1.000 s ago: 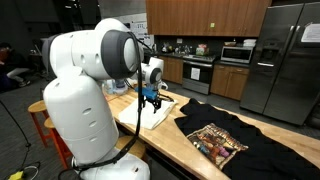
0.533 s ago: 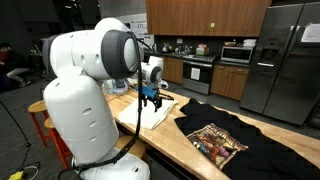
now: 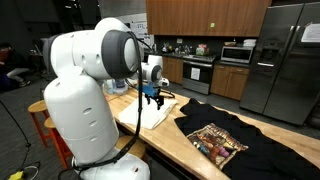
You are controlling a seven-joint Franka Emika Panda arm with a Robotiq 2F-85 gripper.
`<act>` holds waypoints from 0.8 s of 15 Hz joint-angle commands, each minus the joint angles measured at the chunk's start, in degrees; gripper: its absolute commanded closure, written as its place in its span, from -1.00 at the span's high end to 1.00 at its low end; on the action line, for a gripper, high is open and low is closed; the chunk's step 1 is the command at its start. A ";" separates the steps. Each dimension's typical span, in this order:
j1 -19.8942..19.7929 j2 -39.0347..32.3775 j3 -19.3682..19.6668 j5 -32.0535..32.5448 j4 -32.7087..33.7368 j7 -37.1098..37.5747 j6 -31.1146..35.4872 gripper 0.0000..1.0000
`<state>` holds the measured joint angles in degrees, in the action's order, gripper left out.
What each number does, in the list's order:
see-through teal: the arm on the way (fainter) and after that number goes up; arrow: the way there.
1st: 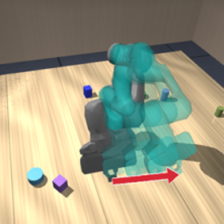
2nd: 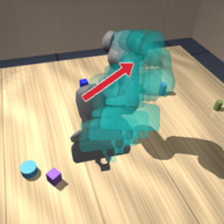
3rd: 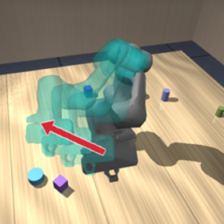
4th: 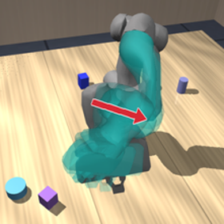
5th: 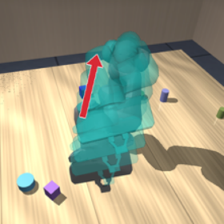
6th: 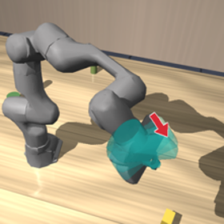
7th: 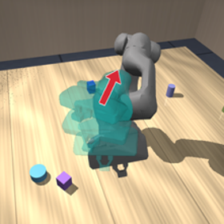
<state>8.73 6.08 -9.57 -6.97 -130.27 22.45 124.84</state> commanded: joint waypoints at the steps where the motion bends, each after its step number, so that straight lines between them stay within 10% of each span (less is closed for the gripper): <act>1: -1.23 -1.16 0.87 -0.49 1.11 -0.34 3.09 1.00; 12: -3.13 -8.60 3.38 -2.92 7.90 -6.13 7.28 1.00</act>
<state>6.01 0.79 -6.95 -8.44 -126.33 19.24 133.15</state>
